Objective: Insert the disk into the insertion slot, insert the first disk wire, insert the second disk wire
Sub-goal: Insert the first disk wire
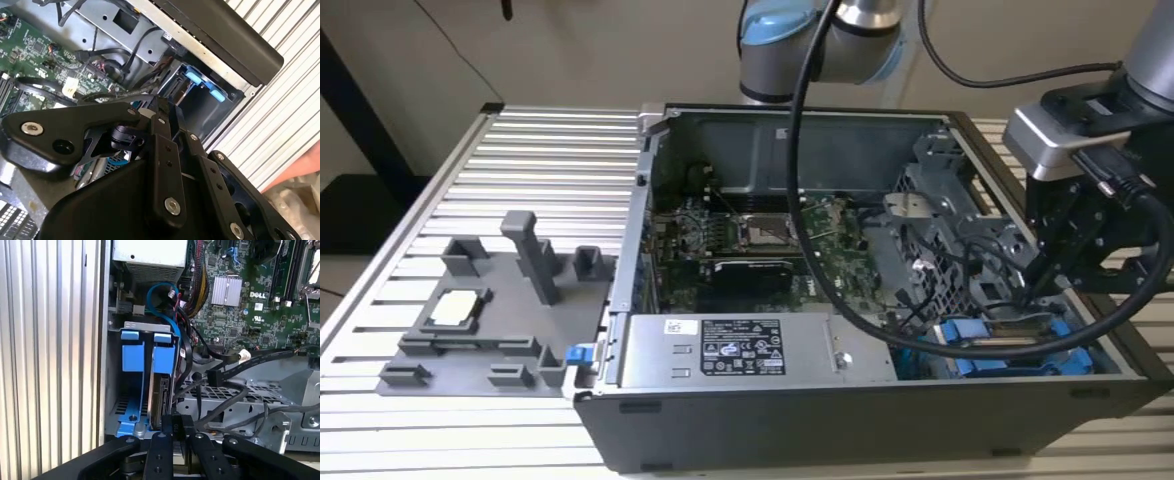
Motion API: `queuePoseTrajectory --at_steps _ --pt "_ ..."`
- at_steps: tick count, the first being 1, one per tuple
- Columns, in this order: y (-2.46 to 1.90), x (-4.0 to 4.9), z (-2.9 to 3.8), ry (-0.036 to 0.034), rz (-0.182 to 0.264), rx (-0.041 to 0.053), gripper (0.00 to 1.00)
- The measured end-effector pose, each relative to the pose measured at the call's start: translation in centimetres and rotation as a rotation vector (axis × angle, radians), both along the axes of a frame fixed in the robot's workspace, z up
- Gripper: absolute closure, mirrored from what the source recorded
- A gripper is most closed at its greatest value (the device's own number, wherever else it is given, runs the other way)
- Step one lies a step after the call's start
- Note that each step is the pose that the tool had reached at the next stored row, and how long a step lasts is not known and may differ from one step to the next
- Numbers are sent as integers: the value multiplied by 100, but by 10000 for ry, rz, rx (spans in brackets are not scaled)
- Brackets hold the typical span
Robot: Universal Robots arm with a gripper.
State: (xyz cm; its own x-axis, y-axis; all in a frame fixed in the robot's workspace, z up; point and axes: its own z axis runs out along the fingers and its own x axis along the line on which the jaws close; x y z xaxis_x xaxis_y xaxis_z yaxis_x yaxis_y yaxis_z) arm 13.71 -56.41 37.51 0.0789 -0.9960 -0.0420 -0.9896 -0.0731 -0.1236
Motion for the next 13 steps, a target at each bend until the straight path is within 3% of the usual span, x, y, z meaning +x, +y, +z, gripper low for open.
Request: queuePoseTrajectory --at_steps 7,13 --pt "0 5 -70 75 -595 -2 81" --pt "0 70 -93 400 -630 -64 81"
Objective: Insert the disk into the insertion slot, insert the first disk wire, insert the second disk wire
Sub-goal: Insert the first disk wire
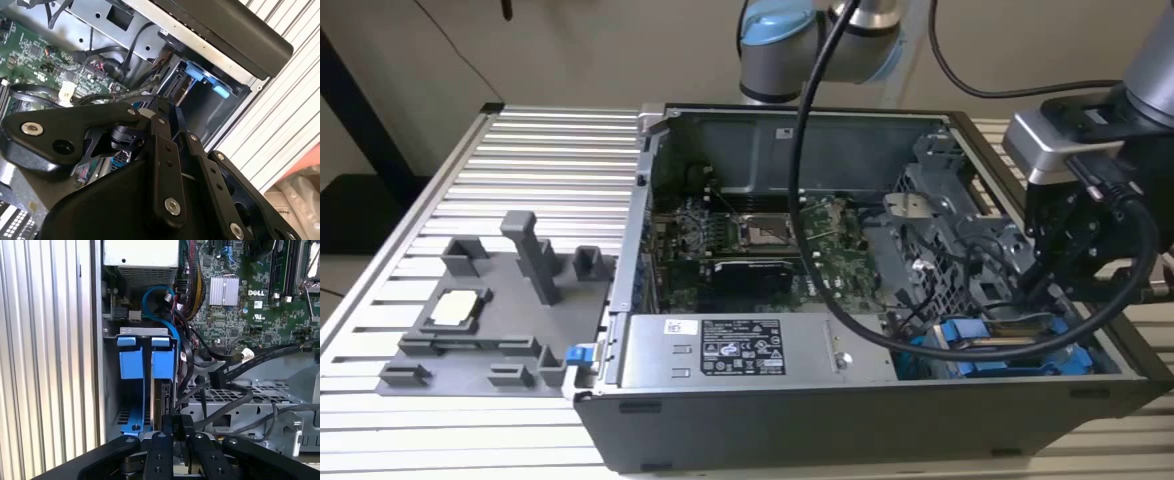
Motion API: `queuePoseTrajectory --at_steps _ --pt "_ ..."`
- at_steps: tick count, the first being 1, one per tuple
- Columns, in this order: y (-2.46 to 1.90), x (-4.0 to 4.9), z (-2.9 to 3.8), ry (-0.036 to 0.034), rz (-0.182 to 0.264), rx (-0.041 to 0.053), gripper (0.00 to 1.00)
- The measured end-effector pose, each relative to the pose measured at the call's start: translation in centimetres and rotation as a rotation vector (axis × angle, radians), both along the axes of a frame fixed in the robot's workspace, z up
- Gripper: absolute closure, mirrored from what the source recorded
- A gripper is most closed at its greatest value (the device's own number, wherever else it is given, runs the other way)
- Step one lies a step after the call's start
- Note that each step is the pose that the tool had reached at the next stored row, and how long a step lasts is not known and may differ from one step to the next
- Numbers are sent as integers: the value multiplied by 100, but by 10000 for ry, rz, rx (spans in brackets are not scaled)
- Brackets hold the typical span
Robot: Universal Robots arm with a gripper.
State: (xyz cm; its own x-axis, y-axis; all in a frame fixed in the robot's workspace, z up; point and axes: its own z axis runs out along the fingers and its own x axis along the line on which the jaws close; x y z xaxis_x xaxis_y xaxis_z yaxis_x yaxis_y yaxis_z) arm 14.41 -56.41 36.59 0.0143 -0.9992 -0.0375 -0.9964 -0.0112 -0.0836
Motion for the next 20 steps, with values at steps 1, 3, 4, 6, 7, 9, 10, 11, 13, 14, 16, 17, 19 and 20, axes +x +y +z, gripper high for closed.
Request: queuePoseTrajectory --at_steps 1,3,4,6,7,9,10,11,13,14,16,17,19,20 --pt "0 16 -4 52 -1 -5 81" --pt "0 49 -18 134 -4 -9 81" --pt "0 66 -27 167 -7 -10 81" --pt "0 96 -42 232 -14 -12 81" --pt "0 110 -50 266 -18 -12 81" --pt "0 131 -66 332 -34 -13 81" --pt "0 138 -76 357 -49 -12 81" --pt "0 145 -84 381 -66 -13 81" --pt "0 160 -103 425 -98 -15 81" --pt "0 169 -114 447 -114 -13 81" --pt "0 188 -135 480 -138 -16 81" --pt "0 197 -148 495 -151 -15 81" --pt "0 210 -172 524 -183 -14 81" --pt "0 213 -183 538 -205 -14 81"
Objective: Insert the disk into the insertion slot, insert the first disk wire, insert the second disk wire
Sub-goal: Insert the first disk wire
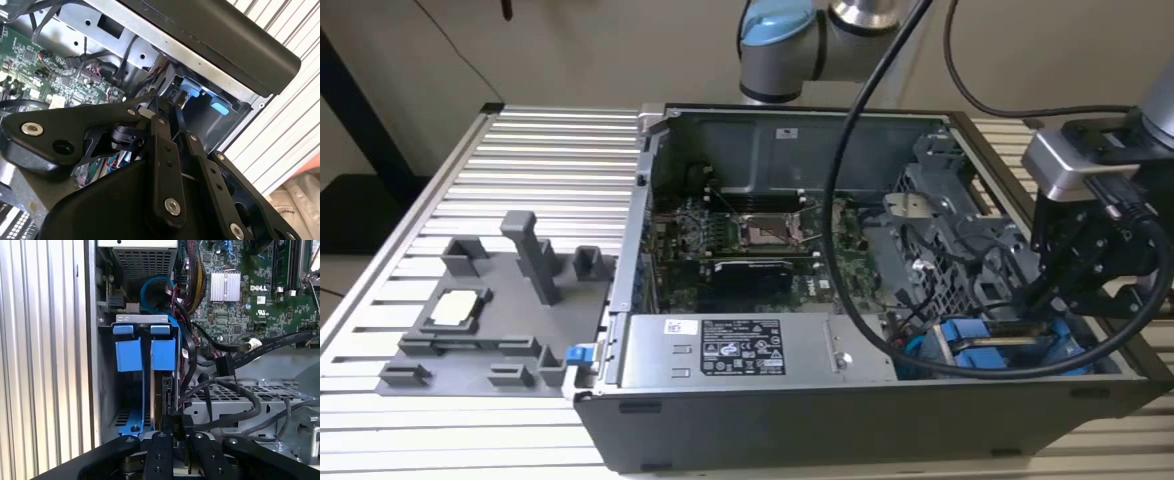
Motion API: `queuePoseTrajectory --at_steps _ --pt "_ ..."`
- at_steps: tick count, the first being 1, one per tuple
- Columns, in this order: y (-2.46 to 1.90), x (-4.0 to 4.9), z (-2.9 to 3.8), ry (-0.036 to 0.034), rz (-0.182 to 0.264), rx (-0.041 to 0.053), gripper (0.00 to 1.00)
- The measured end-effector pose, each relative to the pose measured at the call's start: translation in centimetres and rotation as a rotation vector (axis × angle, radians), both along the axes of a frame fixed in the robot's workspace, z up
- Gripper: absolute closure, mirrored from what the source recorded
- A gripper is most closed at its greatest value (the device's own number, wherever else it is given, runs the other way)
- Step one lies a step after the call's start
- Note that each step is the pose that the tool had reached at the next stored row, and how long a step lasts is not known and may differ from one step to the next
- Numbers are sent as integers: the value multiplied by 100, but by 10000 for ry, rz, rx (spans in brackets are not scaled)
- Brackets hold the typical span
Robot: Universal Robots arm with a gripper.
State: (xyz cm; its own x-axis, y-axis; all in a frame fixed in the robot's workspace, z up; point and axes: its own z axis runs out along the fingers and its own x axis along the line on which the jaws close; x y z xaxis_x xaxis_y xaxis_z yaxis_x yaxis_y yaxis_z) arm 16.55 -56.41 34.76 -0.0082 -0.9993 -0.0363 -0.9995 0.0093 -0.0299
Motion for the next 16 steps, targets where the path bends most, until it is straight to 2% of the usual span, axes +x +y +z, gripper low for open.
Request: queuePoseTrajectory --at_steps 2,6,9,16 --pt "0 7 -21 43 -50 1 81" --pt "-2 43 -34 204 -73 -2 81" --pt "-8 82 -39 287 -75 -1 81" --pt "-22 90 -44 309 -77 -2 81"
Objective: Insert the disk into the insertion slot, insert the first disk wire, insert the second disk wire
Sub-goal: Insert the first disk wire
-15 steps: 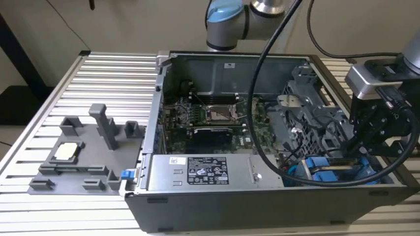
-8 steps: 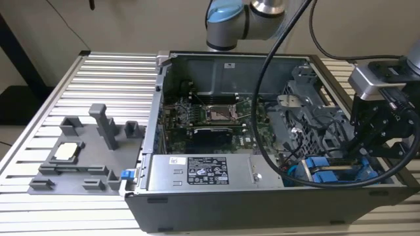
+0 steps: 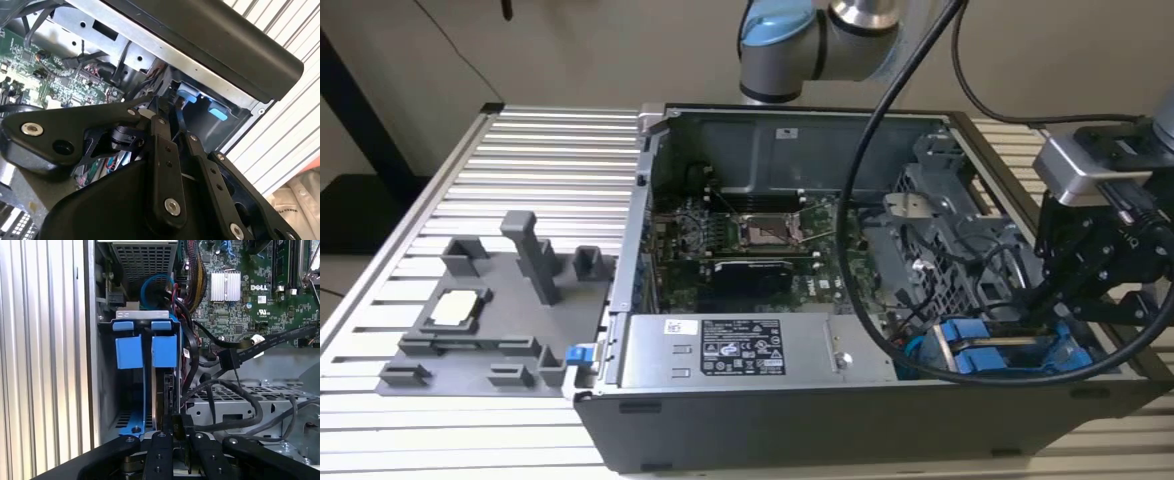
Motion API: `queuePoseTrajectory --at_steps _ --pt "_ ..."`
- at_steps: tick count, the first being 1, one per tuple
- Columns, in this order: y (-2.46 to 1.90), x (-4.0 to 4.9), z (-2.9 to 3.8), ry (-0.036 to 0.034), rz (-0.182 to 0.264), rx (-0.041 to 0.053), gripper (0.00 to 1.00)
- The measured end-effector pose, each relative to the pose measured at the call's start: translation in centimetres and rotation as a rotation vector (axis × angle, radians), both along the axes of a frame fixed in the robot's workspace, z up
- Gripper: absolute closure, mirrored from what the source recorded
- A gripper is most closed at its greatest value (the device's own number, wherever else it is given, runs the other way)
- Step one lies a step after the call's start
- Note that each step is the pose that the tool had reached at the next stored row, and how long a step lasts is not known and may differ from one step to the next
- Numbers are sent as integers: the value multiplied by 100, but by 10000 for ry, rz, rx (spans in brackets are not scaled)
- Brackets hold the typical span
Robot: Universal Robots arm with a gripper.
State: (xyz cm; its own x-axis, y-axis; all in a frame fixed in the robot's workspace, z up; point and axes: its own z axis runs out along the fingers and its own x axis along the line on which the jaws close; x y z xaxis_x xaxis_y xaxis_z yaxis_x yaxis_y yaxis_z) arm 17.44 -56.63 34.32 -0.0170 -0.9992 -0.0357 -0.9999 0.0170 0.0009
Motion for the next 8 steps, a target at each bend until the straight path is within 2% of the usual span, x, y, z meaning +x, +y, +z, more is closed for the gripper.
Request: queuePoseTrajectory --at_steps 8 --pt "-13 -16 -6 0 0 0 81"
